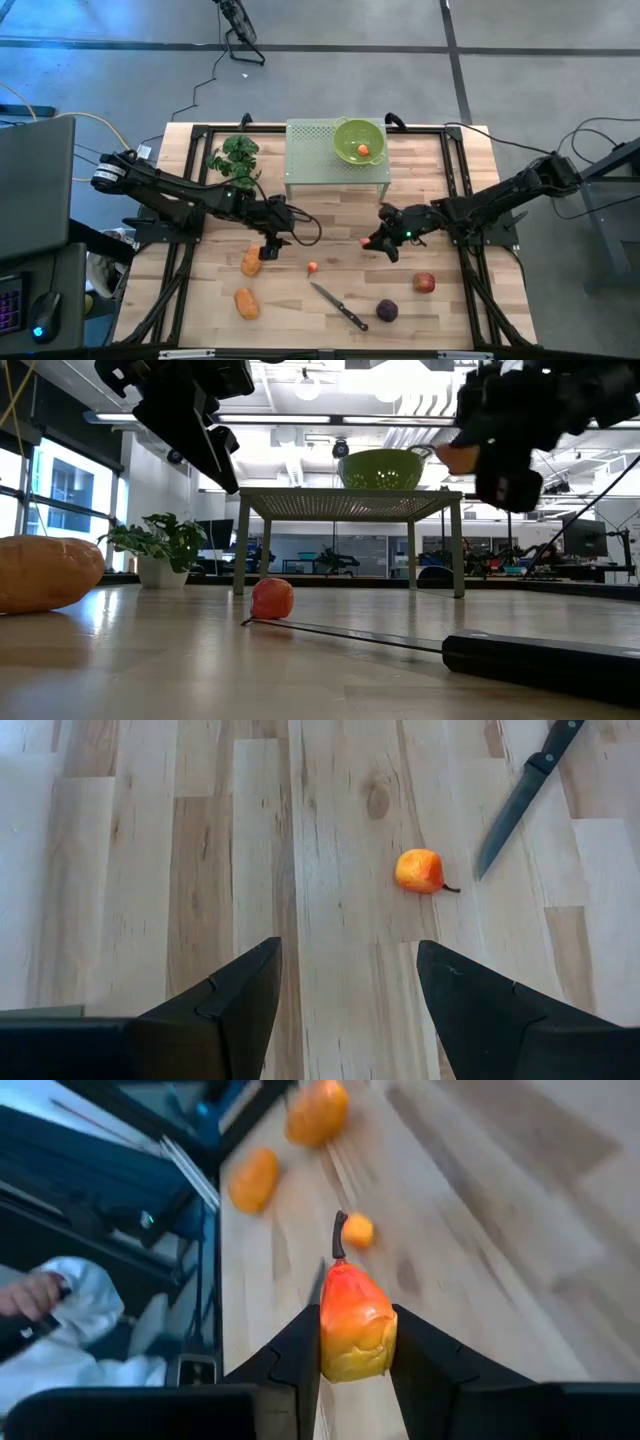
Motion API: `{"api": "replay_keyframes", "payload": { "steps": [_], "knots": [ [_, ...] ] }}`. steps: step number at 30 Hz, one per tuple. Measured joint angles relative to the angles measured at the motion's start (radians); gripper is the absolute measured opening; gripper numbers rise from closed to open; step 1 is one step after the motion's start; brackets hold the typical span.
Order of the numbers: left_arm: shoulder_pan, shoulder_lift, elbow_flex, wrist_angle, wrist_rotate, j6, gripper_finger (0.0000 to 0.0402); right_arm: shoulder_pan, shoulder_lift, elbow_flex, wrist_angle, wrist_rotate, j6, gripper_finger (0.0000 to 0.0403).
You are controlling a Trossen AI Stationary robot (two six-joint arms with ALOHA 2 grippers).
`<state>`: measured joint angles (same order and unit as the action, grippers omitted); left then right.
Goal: Pick & Place Fruit
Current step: Put the right orange pear inside the green strainer bowl on the top shelf
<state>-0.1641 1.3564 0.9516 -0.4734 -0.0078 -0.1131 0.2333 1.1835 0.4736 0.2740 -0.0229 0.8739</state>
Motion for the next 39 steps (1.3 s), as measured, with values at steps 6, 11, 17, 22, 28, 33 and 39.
{"api": "replay_keyframes", "payload": {
  "steps": [6,11,17,22,28,33,39],
  "knots": [
    [0.0,0.0,0.0,0.0,0.0,0.0,0.023,-0.036,0.0,0.0,0.112,0.007,-0.055,0.0093],
    [0.0,0.0,0.0,0.0,0.0,0.0,0.023,-0.067,0.0,0.0,0.197,0.006,-0.1,0.0093],
    [0.0,0.0,0.0,0.0,0.0,0.0,0.023,-0.113,0.0,0.0,0.275,-0.006,-0.127,0.0093],
    [0.0,0.0,0.0,0.0,0.0,0.0,0.023,-0.148,0.0,0.023,0.276,-0.005,-0.147,0.0093],
    [0.0,0.0,0.0,0.0,0.0,0.0,0.023,-0.157,0.0,0.085,0.273,-0.006,-0.203,0.0093],
    [0.0,0.0,0.0,0.0,0.0,0.0,0.023,-0.157,0.0,0.139,0.245,-0.006,-0.237,0.0094],
    [0.0,0.0,0.0,0.0,0.0,0.0,0.023,-0.157,0.0,0.208,0.18,-0.005,-0.279,0.0093]
  ]
}}
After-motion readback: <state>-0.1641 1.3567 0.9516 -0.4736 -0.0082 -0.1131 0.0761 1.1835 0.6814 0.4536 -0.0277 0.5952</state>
